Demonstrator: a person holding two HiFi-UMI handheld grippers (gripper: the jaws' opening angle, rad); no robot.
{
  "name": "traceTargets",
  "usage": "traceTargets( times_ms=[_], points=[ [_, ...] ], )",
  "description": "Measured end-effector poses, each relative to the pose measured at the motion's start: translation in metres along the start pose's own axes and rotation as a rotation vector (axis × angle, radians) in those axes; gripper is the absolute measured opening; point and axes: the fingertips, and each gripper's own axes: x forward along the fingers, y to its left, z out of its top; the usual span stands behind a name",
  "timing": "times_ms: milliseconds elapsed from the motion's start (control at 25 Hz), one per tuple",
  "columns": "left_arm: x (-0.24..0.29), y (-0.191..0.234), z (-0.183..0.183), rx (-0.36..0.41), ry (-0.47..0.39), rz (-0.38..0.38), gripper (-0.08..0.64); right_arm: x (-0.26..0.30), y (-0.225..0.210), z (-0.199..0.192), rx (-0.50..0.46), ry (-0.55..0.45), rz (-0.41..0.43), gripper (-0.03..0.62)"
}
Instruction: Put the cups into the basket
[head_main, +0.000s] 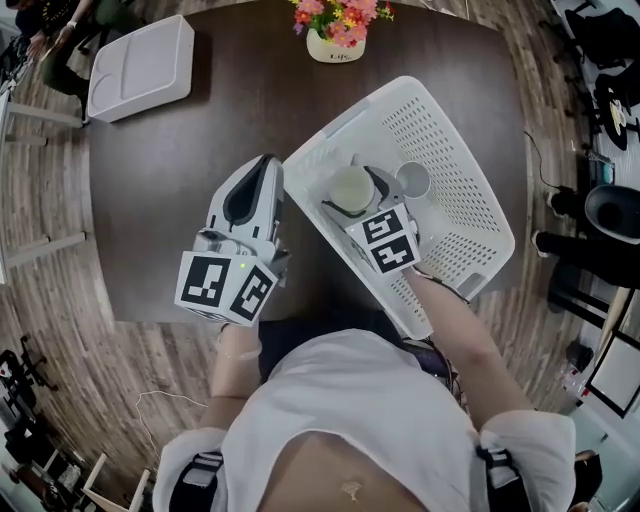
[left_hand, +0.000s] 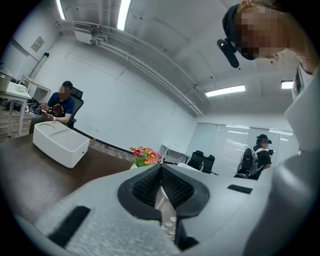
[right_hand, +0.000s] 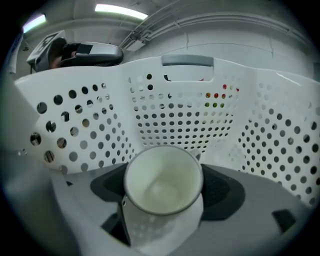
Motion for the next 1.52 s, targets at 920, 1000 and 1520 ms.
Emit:
traceTargets(
  times_ms=[920, 1000, 1520],
  points=[
    [-0.008, -0.007, 0.003, 0.020, 0.009, -0.042, 0.009, -0.023, 0.000, 0.015, -0.204, 0.030, -0.069, 0.436],
    [-0.010, -0.009, 0.004, 0.024, 0.007, -0.050, 0.009, -0.029, -0.002, 0.017, -0.205, 0.023, -0.090, 0.436],
    [-0.018, -0.031, 0.012, 0.065, 0.019, -0.127, 0.009, -0.070, -0.021, 0.024, -0.150, -0.022, -0.239, 0.436]
  ],
)
